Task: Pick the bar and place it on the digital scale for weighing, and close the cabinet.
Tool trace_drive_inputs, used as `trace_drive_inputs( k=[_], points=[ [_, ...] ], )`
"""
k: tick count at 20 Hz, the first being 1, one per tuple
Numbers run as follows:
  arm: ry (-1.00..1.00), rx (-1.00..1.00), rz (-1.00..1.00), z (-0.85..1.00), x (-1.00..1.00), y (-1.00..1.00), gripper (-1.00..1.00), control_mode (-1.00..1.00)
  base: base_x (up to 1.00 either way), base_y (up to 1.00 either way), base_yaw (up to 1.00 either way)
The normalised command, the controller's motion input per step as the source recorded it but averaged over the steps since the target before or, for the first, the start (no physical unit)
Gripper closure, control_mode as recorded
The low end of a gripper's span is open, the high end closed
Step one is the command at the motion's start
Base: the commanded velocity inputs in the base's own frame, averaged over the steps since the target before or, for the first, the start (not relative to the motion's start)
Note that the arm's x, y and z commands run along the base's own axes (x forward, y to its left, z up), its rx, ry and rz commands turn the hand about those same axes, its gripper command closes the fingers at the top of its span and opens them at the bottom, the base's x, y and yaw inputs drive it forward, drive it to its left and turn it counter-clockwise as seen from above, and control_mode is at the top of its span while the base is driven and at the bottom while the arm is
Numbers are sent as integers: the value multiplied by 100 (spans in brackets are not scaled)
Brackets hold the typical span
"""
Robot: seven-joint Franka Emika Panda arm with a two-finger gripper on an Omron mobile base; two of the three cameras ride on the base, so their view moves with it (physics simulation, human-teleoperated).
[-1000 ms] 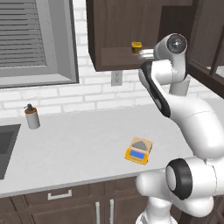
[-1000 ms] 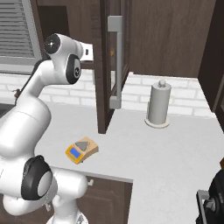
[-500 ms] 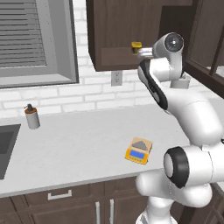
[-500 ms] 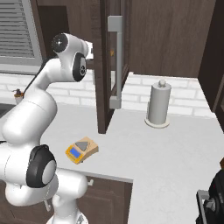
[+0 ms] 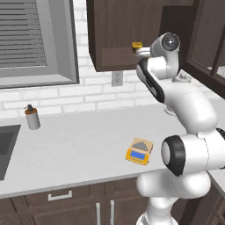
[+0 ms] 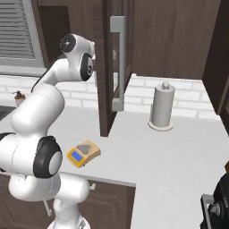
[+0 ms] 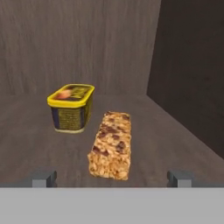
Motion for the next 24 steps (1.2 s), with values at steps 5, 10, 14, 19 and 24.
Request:
trace_drive_inputs(
  k=[5,10,14,19,24],
  points=[
    [0,0,0,-21,32,-1,-100,-100,0,0,0],
    [0,1,0,-4,24,-12,-100,-100,0,0,0],
    [0,2,0,-2,25,-11,-100,-100,0,0,0],
    [1,1,1,-12,24,-2,-100,-100,0,0,0],
    [3,0,0,-22,30,0,-100,-100,0,0,0]
  ],
)
